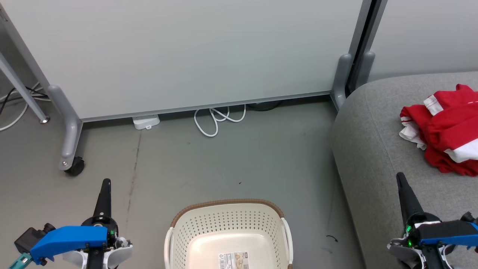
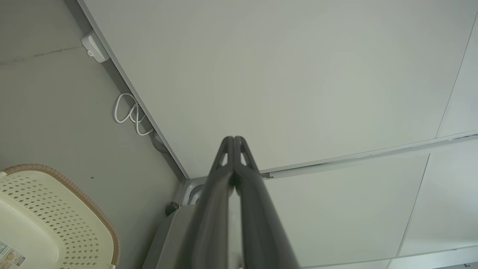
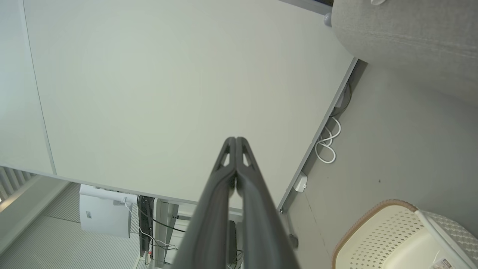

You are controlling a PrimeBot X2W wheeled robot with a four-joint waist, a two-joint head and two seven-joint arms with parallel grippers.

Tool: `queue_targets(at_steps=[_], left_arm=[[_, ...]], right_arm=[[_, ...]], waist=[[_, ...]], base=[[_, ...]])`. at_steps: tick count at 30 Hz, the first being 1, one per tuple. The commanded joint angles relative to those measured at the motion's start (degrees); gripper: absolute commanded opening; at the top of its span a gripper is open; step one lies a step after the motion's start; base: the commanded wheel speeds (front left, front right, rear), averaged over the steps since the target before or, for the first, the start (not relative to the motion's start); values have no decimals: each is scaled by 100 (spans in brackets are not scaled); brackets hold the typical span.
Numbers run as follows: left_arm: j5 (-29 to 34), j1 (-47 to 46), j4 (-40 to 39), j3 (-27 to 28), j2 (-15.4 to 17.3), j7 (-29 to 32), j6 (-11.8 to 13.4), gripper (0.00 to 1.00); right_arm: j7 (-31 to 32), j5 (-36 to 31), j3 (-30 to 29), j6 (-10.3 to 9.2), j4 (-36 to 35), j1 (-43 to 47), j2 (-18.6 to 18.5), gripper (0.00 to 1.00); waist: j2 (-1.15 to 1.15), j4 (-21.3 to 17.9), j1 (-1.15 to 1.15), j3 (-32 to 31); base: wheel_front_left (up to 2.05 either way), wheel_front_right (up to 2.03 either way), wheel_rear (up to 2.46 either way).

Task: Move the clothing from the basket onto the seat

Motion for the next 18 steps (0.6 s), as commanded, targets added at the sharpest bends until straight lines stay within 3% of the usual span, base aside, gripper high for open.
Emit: queue_targets(at_steps=[1, 18], left_arm=[[-135, -115, -45, 41, 3, 49, -38, 0], [-889, -137, -50, 129, 3, 241, -65, 0]], right_arm=[[43, 156, 7, 3, -12, -102, -44, 0], [243, 957, 18, 4, 33, -120, -48, 0]], waist=[[0, -1, 0, -5], [0, -17, -1, -62]], base=[[0, 0, 0], [0, 0, 0]])
